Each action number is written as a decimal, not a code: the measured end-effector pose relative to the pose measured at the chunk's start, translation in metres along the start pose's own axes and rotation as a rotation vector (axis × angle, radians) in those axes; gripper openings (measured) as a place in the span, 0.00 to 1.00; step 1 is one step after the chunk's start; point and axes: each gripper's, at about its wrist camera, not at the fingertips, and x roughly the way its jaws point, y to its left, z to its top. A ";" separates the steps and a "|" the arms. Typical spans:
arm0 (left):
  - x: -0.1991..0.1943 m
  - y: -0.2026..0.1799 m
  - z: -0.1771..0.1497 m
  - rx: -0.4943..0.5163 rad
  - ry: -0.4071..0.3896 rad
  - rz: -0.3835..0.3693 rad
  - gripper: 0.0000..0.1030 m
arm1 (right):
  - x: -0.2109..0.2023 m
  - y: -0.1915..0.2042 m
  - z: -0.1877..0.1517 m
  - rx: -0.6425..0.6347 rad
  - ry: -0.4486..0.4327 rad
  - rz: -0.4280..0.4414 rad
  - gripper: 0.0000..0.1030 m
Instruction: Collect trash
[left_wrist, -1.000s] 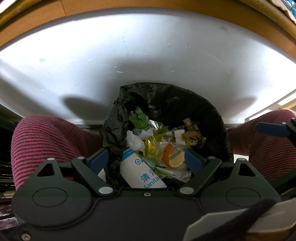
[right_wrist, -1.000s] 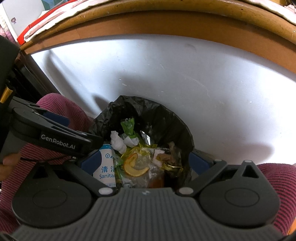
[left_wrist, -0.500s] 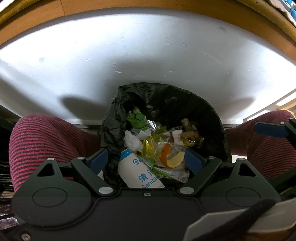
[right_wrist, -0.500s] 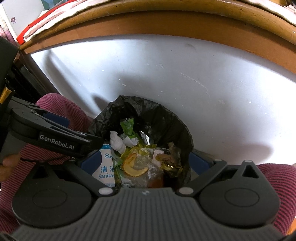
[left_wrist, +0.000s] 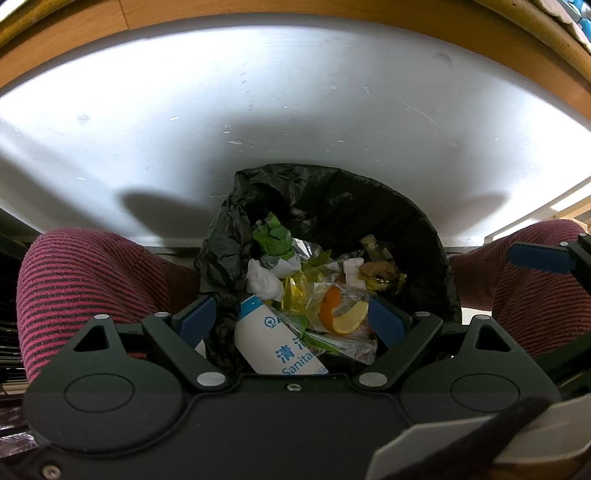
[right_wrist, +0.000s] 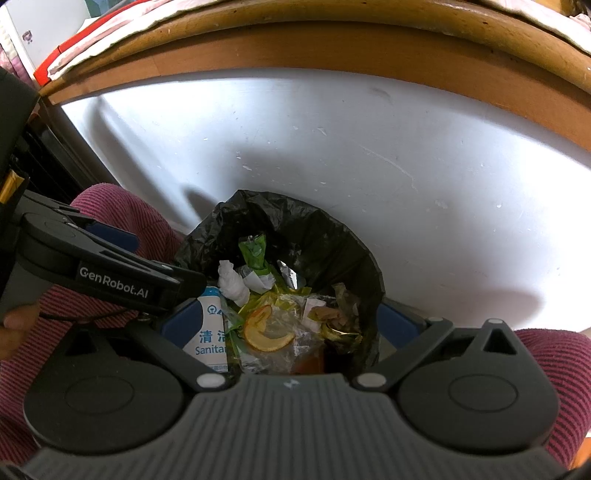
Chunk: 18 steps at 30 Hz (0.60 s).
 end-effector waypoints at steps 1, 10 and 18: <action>0.000 0.000 0.000 0.000 -0.001 0.000 0.86 | 0.000 0.000 0.000 -0.001 0.000 -0.001 1.00; 0.000 0.000 0.000 0.001 -0.003 -0.001 0.86 | 0.000 0.001 0.000 -0.006 0.007 -0.002 1.00; 0.000 0.001 0.000 0.001 -0.003 -0.001 0.86 | 0.001 0.001 0.000 -0.007 0.008 -0.002 1.00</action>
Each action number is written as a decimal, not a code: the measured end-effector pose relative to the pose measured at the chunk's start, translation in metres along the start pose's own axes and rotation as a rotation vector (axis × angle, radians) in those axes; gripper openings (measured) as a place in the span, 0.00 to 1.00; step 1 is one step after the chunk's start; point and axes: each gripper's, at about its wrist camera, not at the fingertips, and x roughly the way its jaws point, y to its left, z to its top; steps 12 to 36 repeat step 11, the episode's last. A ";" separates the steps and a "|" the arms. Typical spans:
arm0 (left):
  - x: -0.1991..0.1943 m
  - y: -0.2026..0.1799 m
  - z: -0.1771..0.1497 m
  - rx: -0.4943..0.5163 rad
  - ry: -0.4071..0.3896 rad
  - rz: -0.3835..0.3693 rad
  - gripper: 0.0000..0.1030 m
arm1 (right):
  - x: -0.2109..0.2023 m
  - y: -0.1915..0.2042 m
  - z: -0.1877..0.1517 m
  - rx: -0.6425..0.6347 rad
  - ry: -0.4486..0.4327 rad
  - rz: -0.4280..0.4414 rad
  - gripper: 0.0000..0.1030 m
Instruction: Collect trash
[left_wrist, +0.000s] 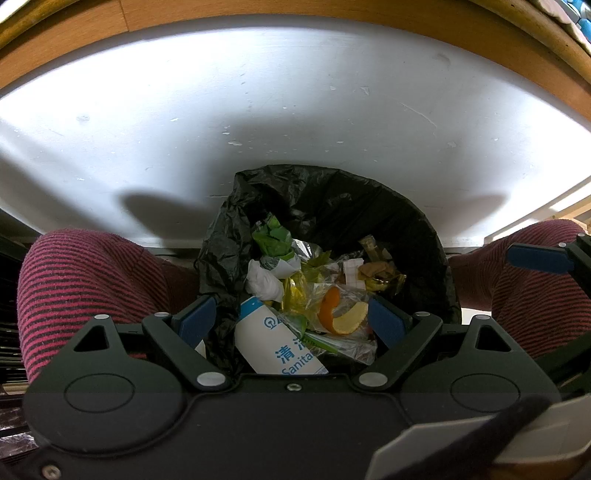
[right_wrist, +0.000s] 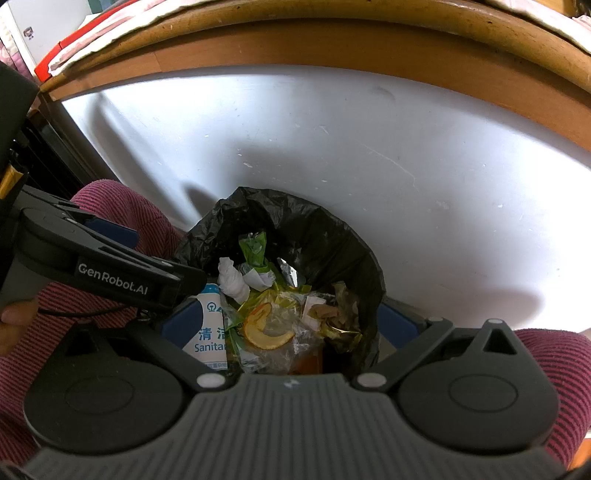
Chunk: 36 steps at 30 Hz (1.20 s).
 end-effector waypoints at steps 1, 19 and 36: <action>0.000 0.000 0.000 0.001 0.000 0.000 0.86 | 0.000 0.000 0.000 0.001 0.000 0.000 1.00; -0.002 0.001 0.000 0.003 -0.007 0.001 0.86 | 0.000 0.002 -0.001 0.002 -0.002 -0.003 1.00; -0.002 0.001 0.000 0.003 -0.007 0.001 0.86 | 0.000 0.002 -0.001 0.002 -0.002 -0.003 1.00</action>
